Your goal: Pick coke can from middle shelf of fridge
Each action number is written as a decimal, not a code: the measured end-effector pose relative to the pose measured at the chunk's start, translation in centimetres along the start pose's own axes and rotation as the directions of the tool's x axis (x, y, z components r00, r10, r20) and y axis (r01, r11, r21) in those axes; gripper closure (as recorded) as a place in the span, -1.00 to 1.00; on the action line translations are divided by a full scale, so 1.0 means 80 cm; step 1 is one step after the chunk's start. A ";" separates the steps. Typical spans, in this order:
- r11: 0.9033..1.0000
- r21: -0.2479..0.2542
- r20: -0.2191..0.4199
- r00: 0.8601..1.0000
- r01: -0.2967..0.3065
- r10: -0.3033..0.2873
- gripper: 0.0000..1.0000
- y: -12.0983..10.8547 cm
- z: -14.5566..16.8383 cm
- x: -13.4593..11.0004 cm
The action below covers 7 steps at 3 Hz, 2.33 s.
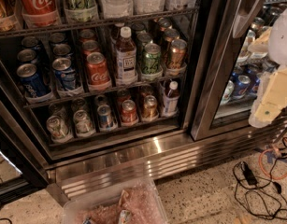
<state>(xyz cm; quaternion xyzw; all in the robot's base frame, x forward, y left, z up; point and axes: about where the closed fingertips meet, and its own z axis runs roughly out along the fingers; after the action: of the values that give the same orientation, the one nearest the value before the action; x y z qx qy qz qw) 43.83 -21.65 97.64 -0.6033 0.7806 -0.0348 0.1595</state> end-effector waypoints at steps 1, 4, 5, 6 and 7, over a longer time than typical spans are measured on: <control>1.000 0.000 0.000 1.000 0.000 0.000 -1.00 0.000 0.000 0.000; 0.992 0.128 -0.036 0.999 -0.010 0.015 -1.00 -0.206 0.122 -0.047; 0.992 0.128 -0.036 0.999 -0.010 0.015 -1.00 -0.199 0.121 -0.050; 0.992 0.128 -0.036 0.999 -0.010 0.015 -1.00 -0.199 0.121 -0.050; 0.991 0.133 -0.024 1.000 -0.007 0.010 -1.00 -0.185 0.114 -0.049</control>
Offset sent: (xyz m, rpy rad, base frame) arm 0.7408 0.0698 -0.2801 0.0332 -0.0263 -0.0126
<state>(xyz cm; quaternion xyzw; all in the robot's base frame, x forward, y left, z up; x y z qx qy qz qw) 61.09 -20.62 93.49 -0.5875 0.7811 -0.0936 0.1897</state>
